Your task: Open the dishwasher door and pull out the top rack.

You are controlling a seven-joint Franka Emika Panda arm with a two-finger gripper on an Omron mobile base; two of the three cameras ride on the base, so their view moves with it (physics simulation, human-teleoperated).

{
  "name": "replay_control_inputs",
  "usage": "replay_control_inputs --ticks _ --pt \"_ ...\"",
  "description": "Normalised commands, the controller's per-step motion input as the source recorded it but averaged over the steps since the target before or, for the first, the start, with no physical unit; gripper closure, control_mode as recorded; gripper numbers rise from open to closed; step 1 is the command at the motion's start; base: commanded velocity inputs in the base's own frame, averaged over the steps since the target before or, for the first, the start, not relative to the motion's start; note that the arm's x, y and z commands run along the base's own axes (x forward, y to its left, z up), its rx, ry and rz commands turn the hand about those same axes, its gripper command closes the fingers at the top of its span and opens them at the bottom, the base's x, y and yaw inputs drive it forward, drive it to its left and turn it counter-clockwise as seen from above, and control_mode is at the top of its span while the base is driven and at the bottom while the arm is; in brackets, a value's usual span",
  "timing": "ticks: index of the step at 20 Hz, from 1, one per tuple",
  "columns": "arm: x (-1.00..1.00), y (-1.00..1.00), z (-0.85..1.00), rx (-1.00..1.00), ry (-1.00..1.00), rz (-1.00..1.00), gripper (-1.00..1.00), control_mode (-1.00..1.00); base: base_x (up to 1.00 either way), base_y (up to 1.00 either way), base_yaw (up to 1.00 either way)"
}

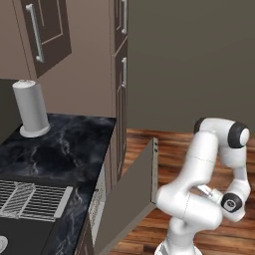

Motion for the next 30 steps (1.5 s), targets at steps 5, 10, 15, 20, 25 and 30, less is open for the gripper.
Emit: replay_control_inputs --ticks 5,10,15,20,25,30 --pt "-0.31 0.24 1.0 -0.34 0.07 -0.02 -1.0 -1.0 0.0 0.0 0.0" --pt "-0.23 0.22 1.0 -0.31 0.11 -0.02 -1.0 -1.0 0.0 0.0 0.0" --pt "-0.04 0.27 1.0 -0.27 0.17 -0.01 -1.0 -1.0 0.0 0.0 0.0" --pt "0.0 0.42 1.0 -0.19 0.24 0.0 -1.0 -1.0 0.0 0.0 0.0" --pt "0.13 0.57 0.92 -0.15 0.38 0.0 -1.0 -1.0 0.0 0.0 0.0" --pt "0.17 0.69 0.44 -0.11 0.47 0.0 -1.0 -1.0 0.0 0.0 0.0"
